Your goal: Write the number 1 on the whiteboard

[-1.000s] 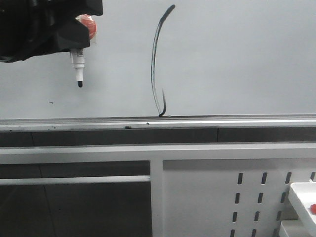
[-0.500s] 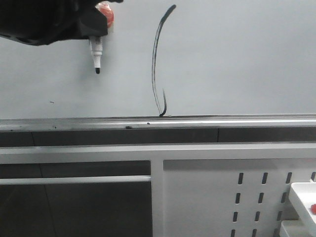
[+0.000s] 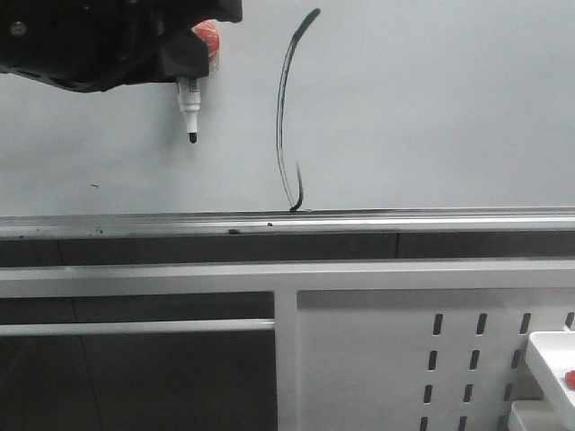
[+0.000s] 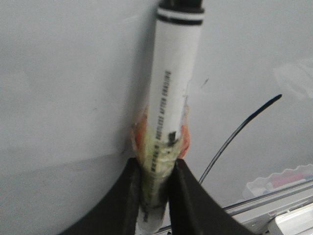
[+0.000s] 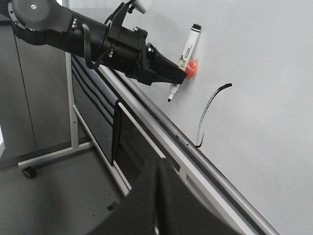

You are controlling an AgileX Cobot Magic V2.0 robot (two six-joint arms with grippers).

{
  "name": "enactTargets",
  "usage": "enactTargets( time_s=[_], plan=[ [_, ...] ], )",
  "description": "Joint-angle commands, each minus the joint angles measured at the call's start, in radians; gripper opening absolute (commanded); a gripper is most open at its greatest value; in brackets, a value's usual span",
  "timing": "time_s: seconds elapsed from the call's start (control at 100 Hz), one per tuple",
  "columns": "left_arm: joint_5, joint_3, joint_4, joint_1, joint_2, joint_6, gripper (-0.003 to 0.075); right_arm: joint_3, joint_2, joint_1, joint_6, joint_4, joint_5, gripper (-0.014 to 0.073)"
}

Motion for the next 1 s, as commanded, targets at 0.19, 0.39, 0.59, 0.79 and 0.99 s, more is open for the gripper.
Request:
enactTargets(
  time_s=[0.19,0.39,0.59,0.79,0.99],
  plan=[
    [-0.056,-0.045,-0.019,0.056,-0.019,-0.01,-0.002,-0.022,0.012,0.002,0.003,-0.025,-0.074,-0.0068],
    [-0.039,-0.045,-0.02,0.063,-0.019,-0.01,-0.002,-0.022,0.012,0.002,0.003,-0.025,-0.074,-0.0068],
    [-0.017,-0.06,-0.02,0.063,-0.019,-0.01,-0.0018,-0.022,0.012,0.002,0.003,-0.025,-0.067,-0.0068],
    [-0.018,-0.082,-0.017,0.063,-0.019,-0.01,0.0098,-0.022,0.012,0.002,0.003,-0.025,-0.067,-0.0068],
    [-0.02,-0.085,-0.014,0.063,-0.019,-0.01,0.0239,-0.022,0.012,0.002,0.003,-0.025,-0.067,-0.0068]
  ],
)
